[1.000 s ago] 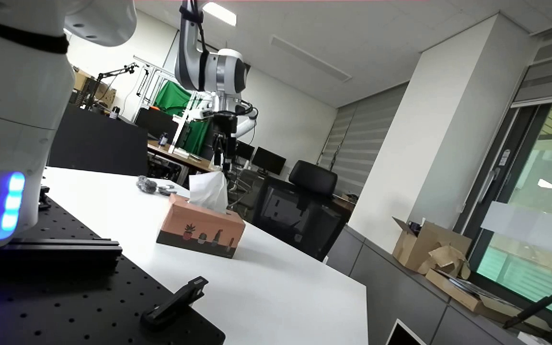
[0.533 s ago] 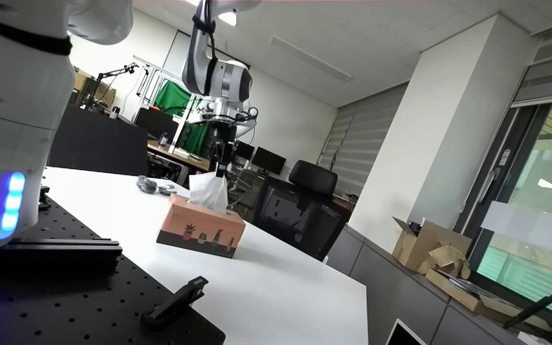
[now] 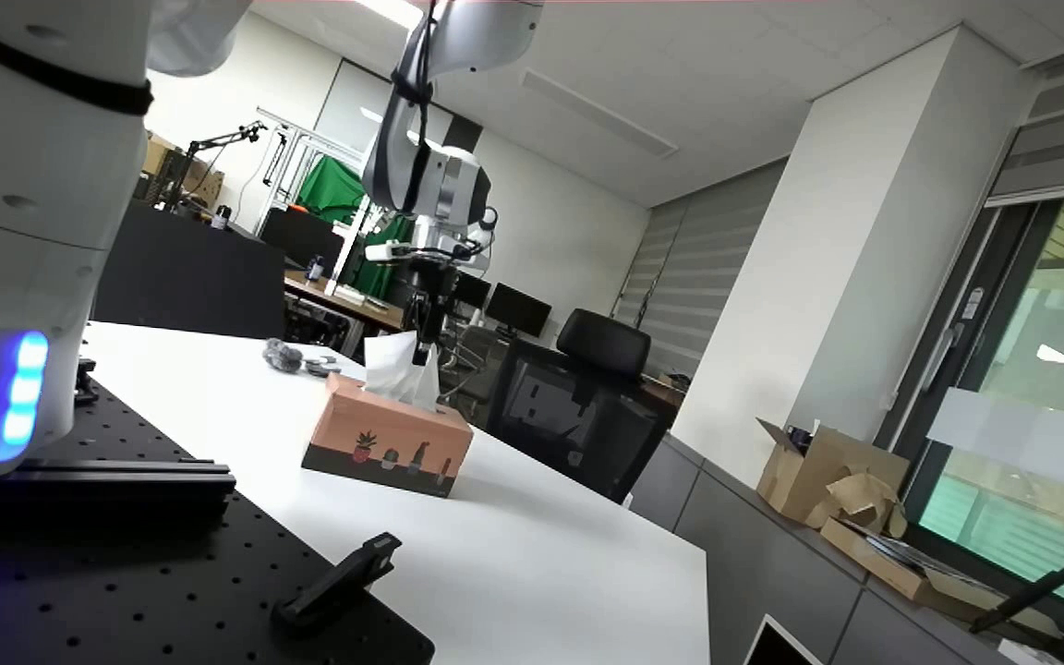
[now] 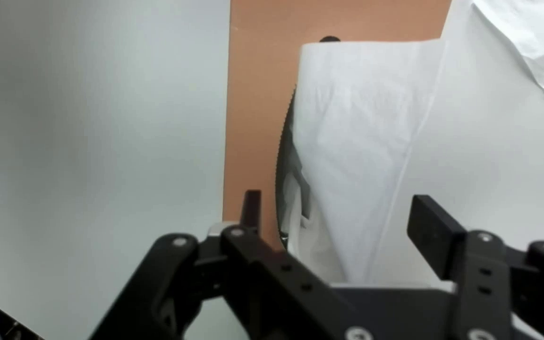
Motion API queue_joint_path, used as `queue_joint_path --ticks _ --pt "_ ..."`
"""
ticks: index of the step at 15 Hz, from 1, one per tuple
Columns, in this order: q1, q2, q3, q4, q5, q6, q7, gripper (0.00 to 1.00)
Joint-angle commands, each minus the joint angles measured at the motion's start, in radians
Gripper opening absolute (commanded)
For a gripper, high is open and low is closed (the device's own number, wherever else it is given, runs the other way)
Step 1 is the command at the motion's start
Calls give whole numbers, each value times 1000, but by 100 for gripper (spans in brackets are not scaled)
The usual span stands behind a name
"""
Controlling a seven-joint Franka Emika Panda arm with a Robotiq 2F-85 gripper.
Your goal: Take one tissue out of the box and put it on the table
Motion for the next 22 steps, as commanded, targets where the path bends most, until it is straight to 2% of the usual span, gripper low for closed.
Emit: queue_joint_path --ticks 1,6,8,10,12,15,18,22 --pt "247 -9 -233 61 66 21 6 53" --pt "641 -2 -615 111 232 71 -51 18" --pt "762 5 -729 124 289 79 -74 5" --pt "845 10 -807 131 326 86 -89 0" --pt "901 8 -859 133 349 88 -97 0" --pt "949 3 -905 132 376 88 -113 0" --pt "977 -28 -932 115 386 95 -128 0" --pt "973 -108 -930 86 427 103 -191 0"
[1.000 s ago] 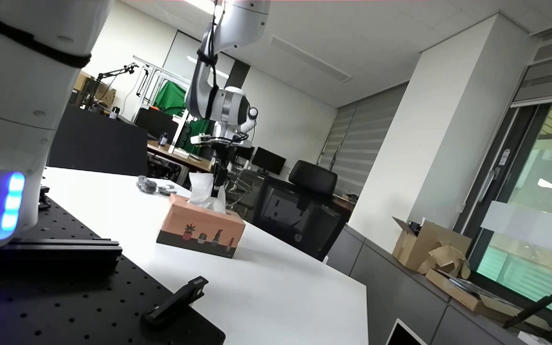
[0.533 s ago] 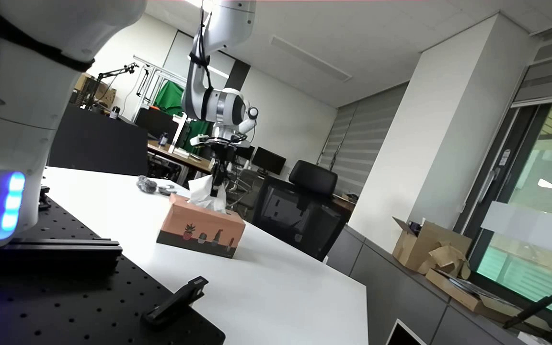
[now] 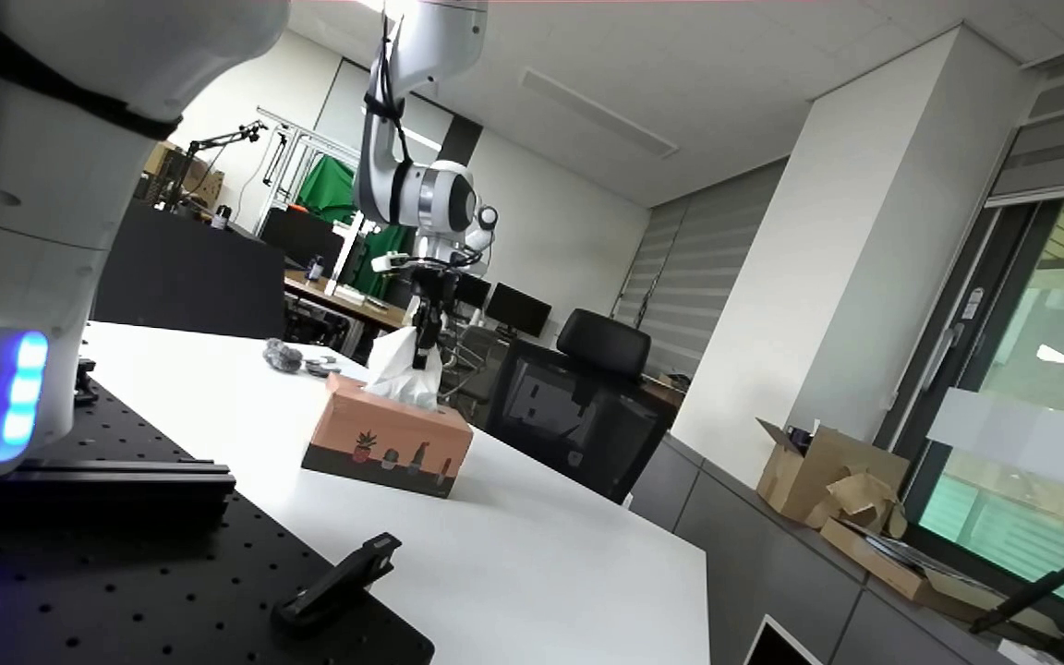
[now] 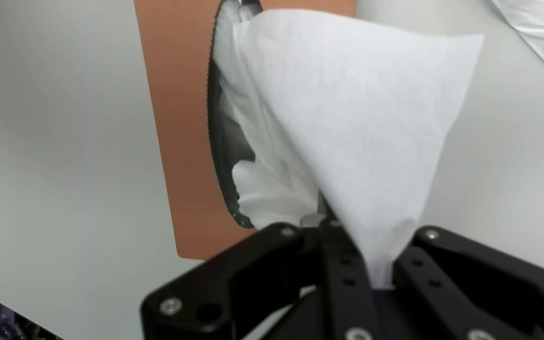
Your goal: Take one tissue out of the box and put it on the table
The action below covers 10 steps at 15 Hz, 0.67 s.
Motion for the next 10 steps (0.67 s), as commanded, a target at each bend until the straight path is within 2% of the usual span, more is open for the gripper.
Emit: queue_joint_path --ticks 1,5,10 --pt "7 -106 -14 -37 44 1 -59 0" --pt "-6 -208 -22 -52 40 5 -78 0" --pt "-49 -315 -40 -55 -36 10 -43 0"
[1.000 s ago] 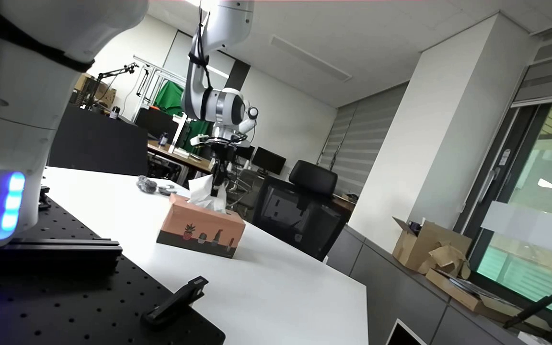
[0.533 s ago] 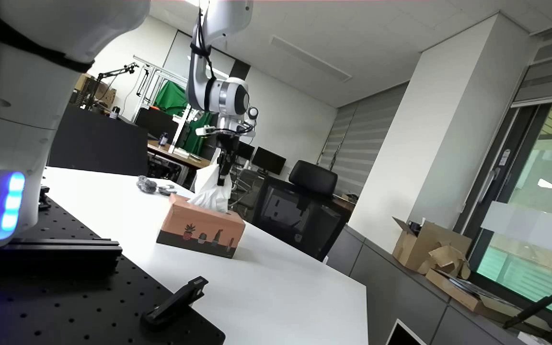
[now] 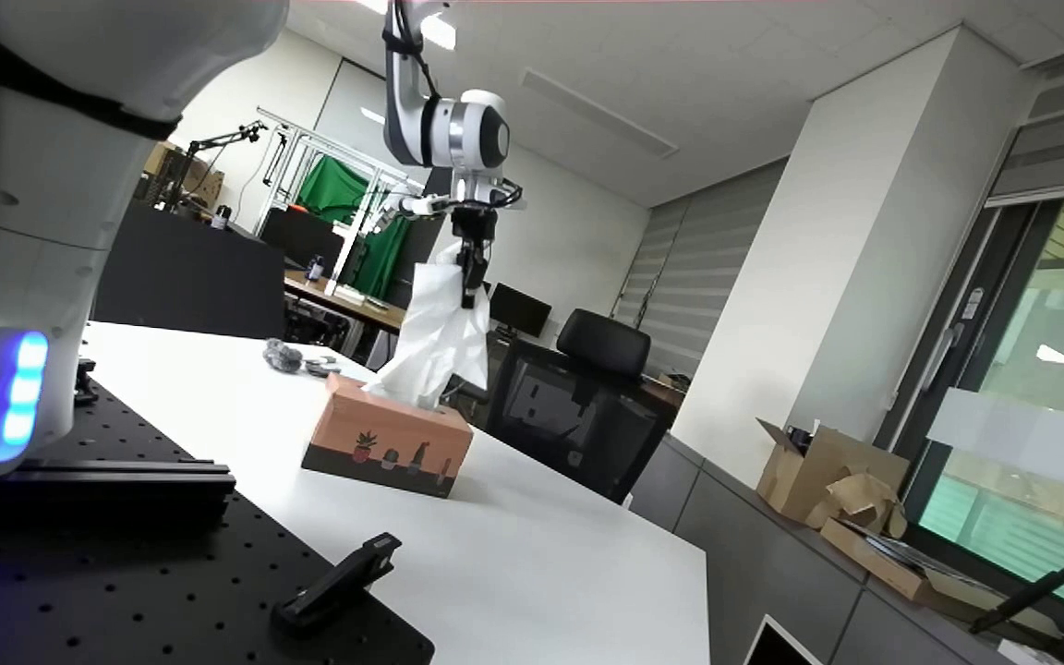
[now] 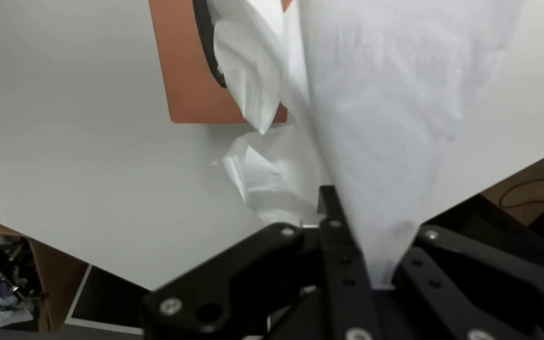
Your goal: Take one tissue out of the box and put it on the table
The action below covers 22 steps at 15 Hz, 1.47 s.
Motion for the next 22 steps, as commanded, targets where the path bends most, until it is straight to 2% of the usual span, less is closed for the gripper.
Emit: queue_joint_path --ticks 1,6,11,14,19,22 --pt "-44 -90 -14 -29 -64 10 32 0" --pt "-145 -107 -35 -2 -134 29 70 0" --pt "-228 -37 -86 35 -180 97 140 0" --pt "-246 34 -129 69 -201 122 179 0" --pt "-260 219 -190 205 -54 49 77 0" --pt "-300 340 -175 318 142 -45 -94 0"
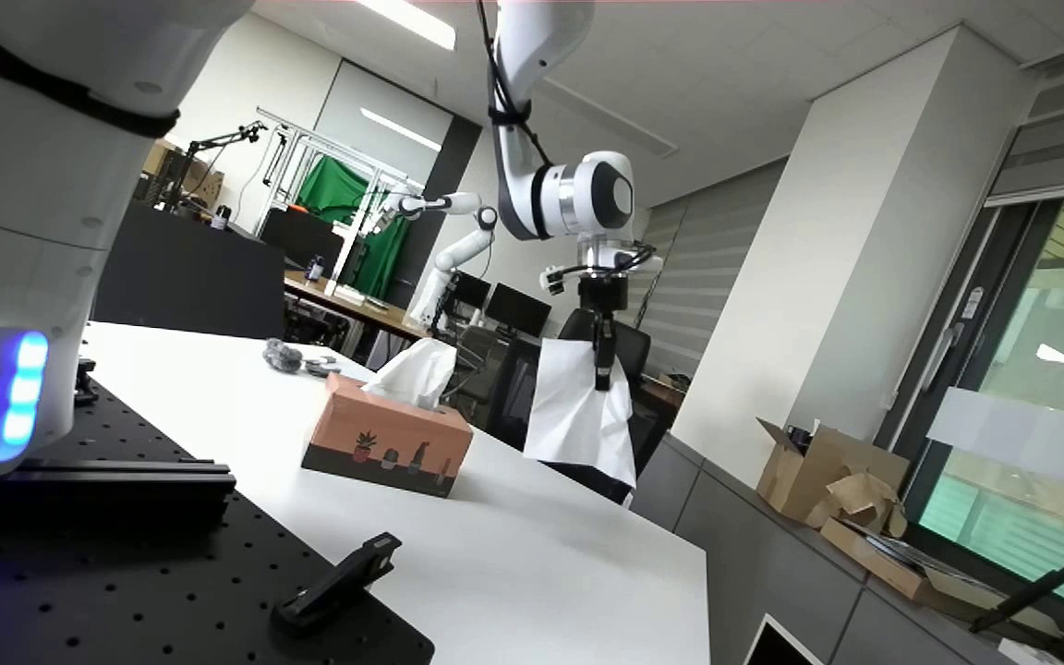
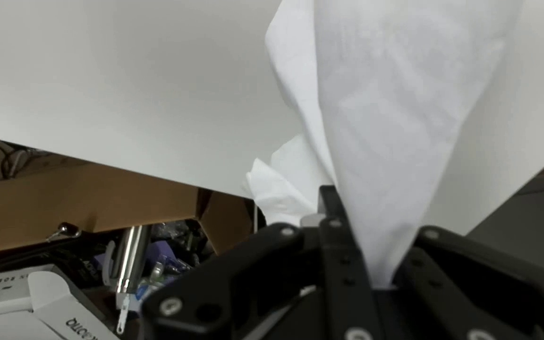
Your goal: Take one tissue out of the box and put it on the table
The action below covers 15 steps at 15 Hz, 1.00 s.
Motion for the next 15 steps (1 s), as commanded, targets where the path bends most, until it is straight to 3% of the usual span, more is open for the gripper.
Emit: queue_joint_path --ticks 1,5,11,15 --pt "-38 167 7 196 177 -147 -159 0" --pt "-77 326 -22 415 271 -341 -281 0" --pt "-100 524 -53 714 267 -593 -357 0" --pt "-108 600 -40 835 270 -637 -417 0"
